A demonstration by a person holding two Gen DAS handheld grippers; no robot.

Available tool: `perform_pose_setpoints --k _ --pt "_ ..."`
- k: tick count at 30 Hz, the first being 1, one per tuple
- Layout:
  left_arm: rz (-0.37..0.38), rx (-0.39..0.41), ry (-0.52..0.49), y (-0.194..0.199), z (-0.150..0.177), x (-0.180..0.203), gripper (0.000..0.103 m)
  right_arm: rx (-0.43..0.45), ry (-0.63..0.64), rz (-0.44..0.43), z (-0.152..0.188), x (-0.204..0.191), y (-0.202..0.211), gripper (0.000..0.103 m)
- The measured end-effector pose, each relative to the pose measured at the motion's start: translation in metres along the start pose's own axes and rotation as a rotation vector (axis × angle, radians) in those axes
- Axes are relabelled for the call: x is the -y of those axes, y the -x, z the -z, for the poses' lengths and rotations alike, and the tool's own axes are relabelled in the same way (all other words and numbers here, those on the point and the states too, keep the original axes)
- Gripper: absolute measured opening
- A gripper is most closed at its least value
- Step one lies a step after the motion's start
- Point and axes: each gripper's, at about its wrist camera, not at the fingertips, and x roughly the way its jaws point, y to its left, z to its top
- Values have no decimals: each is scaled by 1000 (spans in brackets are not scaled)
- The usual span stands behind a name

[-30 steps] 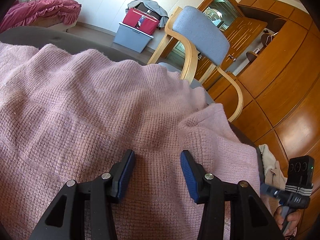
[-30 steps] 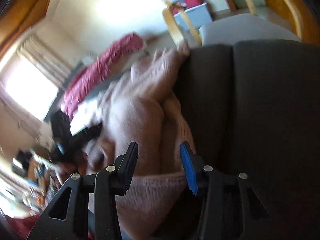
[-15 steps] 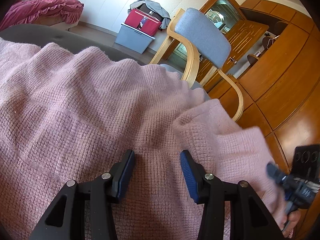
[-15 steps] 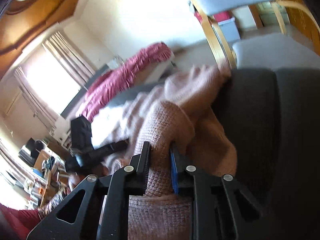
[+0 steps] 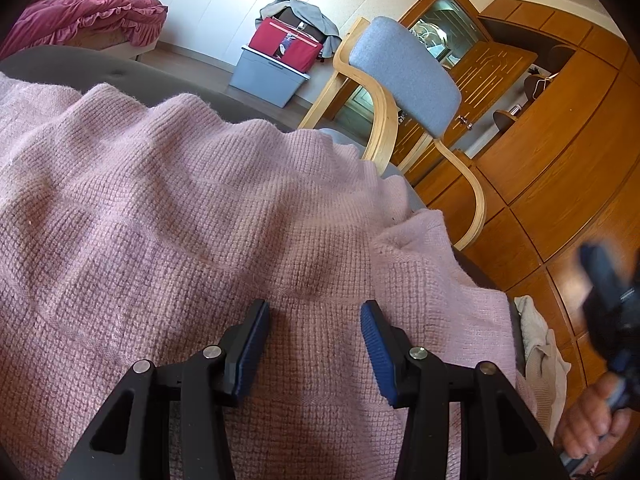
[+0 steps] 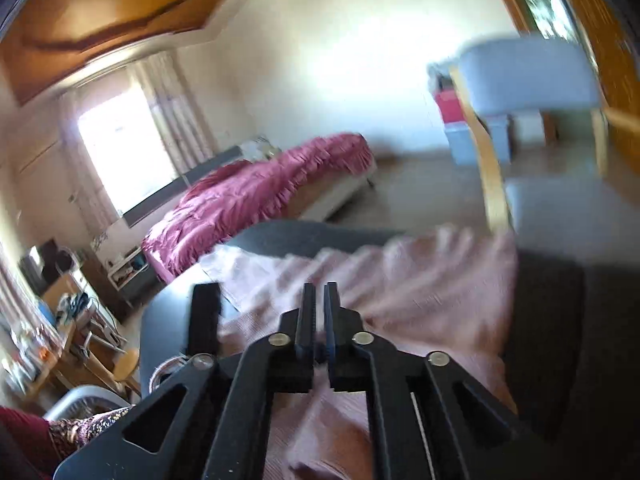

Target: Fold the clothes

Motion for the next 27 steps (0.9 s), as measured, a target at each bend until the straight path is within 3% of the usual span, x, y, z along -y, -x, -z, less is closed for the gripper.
perform_pose_setpoints --k 6,8,10,16,21,22,27 --pt "-4 0 -5 1 1 -1 48 -128 90 189 41 19 29 9" --pt "-3 2 -15 9 7 -2 49 -173 156 230 58 9 33 22" --pt "-4 2 -21 10 7 0 49 -206 208 264 70 -1 31 44" --pt "-4 2 -27 14 8 -6 49 -293 344 352 98 -33 12 56" --pt "-4 1 -30 15 7 -9 49 -300 400 527 102 -35 -6 53" --pt "-4 1 -30 15 7 -9 49 -283 366 535 98 -32 -6 40" --pt "-3 2 -29 15 9 -11 49 -152 236 552 73 -20 4 10"
